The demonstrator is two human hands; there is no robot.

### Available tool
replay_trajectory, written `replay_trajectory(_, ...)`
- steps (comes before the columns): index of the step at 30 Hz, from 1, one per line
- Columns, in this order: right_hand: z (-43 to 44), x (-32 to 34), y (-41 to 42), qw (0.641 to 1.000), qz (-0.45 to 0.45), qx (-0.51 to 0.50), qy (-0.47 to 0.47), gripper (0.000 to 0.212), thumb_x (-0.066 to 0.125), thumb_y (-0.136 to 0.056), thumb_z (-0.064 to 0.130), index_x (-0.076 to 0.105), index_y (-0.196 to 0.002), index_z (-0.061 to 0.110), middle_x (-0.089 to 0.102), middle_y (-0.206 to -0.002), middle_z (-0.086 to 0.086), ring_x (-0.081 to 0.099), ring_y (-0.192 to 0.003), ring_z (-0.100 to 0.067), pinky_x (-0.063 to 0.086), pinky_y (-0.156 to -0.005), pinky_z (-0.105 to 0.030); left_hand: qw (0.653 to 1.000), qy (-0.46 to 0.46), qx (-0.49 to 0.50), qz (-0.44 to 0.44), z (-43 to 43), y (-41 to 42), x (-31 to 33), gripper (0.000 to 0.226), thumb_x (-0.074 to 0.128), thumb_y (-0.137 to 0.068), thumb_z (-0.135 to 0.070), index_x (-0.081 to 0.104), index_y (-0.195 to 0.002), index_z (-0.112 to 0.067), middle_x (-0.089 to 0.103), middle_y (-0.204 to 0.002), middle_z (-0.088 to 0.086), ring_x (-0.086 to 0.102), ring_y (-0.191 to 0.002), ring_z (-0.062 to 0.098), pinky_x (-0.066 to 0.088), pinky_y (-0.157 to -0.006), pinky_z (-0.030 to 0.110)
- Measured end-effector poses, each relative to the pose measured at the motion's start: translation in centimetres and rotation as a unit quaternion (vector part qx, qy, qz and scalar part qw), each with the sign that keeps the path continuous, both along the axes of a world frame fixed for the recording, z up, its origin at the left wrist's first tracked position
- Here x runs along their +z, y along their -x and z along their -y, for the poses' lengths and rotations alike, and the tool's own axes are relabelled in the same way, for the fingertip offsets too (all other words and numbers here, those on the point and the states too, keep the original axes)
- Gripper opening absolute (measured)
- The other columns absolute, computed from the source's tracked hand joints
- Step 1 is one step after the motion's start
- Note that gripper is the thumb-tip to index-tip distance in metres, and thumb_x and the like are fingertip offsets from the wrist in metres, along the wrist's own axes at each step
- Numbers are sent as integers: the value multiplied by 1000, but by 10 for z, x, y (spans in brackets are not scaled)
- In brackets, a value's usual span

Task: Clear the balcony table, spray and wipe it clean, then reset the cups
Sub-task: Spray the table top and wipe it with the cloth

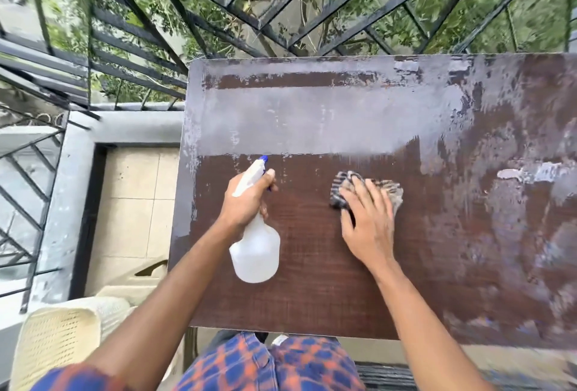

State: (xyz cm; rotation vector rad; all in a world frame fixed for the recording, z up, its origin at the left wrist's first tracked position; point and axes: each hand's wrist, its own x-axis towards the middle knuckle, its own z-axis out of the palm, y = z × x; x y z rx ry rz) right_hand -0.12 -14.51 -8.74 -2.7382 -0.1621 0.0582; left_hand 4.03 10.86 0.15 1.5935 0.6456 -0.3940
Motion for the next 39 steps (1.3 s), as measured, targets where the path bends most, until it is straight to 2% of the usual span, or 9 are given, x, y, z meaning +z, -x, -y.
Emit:
replay_trajectory(6, 37, -10, -88, 997, 27, 68, 8, 44, 59, -91, 26, 63, -135, 32, 51, -153, -2, 43, -143, -30, 30, -118, -49, 1000, 9, 7, 2, -3, -21, -1, 24, 66, -98, -35, 66, -90, -12, 70, -83, 1, 42, -37, 20, 43, -56, 34)
replay_trajectory(13, -23, -2, -268, 956, -34, -292, -14, 52, 57, -98, 32, 48, -149, 35, 30, -166, -2, 25, -152, -31, 17, -122, -51, 991, -19, 133, -5, -42, -32, 0, 23, 67, -98, -31, 67, -98, -8, 68, -80, 4, 40, -37, 16, 41, -47, 29)
replay_trajectory(15, -70, -1, -294, 945, -62, -320, -32, 59, 54, -99, 28, 37, -155, 31, 20, -169, -8, 14, -155, -35, 11, -123, -52, 985, -18, 173, -8, -61, -32, 1, 22, 67, -97, -32, 68, -99, -10, 68, -83, 6, 39, -36, 16, 40, -47, 28)
replay_trajectory(19, -176, 3, -306, 988, -82, -133, -3, 70, 55, -94, 21, 27, -158, 28, 12, -169, -14, 10, -155, -38, 6, -124, -52, 975, -37, 220, 9, -93, -26, 10, 19, 64, -99, -28, 75, -84, -30, 68, -80, 4, 37, -37, 19, 38, -46, 26)
replay_trajectory(22, -254, 11, -305, 994, -110, 2, -2, 79, 58, -90, 16, 22, -160, 27, 7, -170, -15, 6, -155, -39, 4, -126, -51, 966, -58, 250, 13, -115, -17, 13, 14, 63, -99, -27, 72, -108, -20, 67, -84, 6, 39, -39, 19, 40, -45, 25)
replay_trajectory(27, -335, 14, -274, 966, -122, 228, 15, 74, 58, -92, 26, 25, -159, 31, 8, -171, -8, 5, -156, -35, 1, -126, -51, 956, -70, 285, -7, -134, 1, 15, 35, 69, -88, -32, 68, -115, -10, 68, -88, 8, 39, -40, 20, 39, -42, 22)
replay_trajectory(32, -311, -2, -197, 906, -60, 419, -7, 55, 60, -92, 33, 52, -146, 36, 38, -162, -2, 31, -149, -30, 15, -122, -49, 962, -63, 267, -19, -125, 20, 11, 19, 65, -95, -30, 68, -91, -12, 69, -86, 8, 37, -43, 21, 40, -48, 27)
replay_trajectory(35, -262, -13, -169, 913, -24, 406, -25, 51, 64, -86, 36, 61, -138, 38, 51, -153, 0, 45, -142, -28, 28, -118, -49, 967, -34, 251, -24, -113, 26, 8, 21, 66, -92, -31, 68, -92, -10, 67, -87, 13, 37, -44, 22, 40, -52, 32)
replay_trajectory(39, -168, -12, -190, 984, -18, 174, -40, 52, 64, -87, 39, 59, -138, 39, 49, -154, 1, 46, -140, -28, 31, -115, -47, 979, -15, 199, -35, -99, 24, 5, 17, 63, -99, -29, 67, -92, -13, 66, -88, 10, 36, -45, 20, 39, -52, 32)
